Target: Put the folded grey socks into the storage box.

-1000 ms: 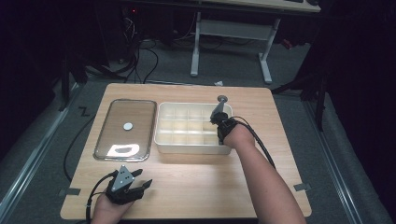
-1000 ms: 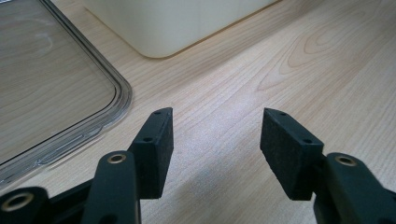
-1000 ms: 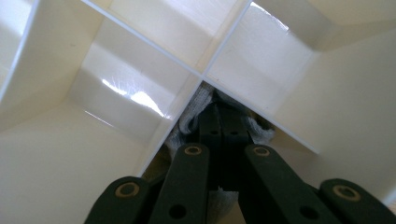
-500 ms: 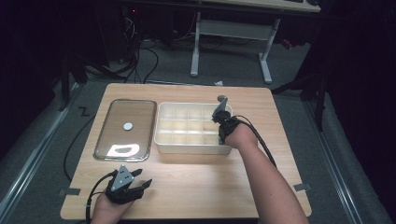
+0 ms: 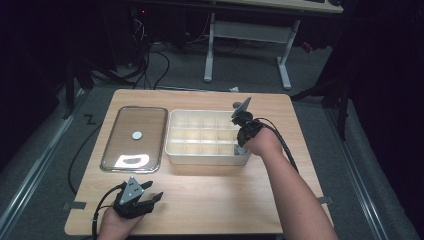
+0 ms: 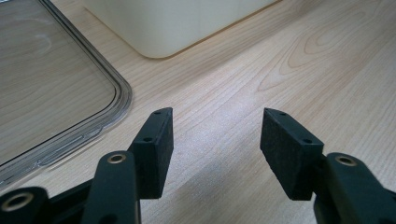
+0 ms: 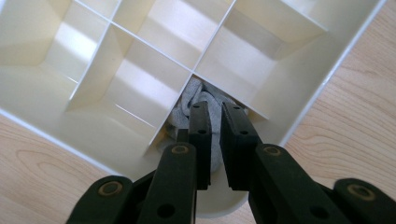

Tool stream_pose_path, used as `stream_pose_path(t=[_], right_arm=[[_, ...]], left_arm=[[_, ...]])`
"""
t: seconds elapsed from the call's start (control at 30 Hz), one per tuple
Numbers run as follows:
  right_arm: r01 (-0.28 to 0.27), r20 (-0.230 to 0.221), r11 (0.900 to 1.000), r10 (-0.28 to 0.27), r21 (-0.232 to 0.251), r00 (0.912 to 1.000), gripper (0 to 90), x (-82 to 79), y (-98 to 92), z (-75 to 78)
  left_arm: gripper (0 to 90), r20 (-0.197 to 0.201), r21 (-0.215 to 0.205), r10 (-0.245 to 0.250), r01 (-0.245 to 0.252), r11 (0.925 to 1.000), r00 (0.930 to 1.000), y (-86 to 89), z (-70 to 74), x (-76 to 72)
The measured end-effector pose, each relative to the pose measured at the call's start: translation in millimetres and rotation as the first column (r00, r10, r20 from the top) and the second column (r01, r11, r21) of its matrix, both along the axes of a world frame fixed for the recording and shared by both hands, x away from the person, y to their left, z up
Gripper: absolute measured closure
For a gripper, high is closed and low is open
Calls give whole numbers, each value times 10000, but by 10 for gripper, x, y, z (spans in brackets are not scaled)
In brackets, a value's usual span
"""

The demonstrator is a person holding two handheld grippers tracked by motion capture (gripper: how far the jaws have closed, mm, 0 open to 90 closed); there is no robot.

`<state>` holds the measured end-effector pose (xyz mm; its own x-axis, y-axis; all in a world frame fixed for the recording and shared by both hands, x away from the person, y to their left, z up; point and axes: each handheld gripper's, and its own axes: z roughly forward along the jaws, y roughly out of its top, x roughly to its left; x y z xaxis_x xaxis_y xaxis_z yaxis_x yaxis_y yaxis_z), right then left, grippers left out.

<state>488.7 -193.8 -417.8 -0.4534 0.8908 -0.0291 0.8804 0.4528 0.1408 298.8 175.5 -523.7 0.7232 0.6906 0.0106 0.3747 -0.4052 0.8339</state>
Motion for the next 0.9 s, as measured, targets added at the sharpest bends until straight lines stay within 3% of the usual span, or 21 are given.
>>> stream_pose_path(t=[0.2, 0.43, 0.73, 0.9], right_arm=[[46, 48, 9999, -47, 114, 10000, 825, -48, -33, -12], [193, 360, 9990, -207, 391, 9991, 747, -109, -101, -14], [150, 1425, 9961, -273, 867, 9894, 692, -330, -165, 75], [-75, 1946, 9965, -89, 832, 9808, 661, -481, -198, 67]], left_arm=[[448, 8, 17, -11, 11, 10000, 10000, -8, -2, 0], [445, -17, 36, -73, 73, 10000, 10000, -11, -8, 4], [445, -47, 72, -76, 76, 9999, 10000, -12, -7, 3], [445, -56, 67, -46, 47, 10000, 10000, -17, -11, 3]])
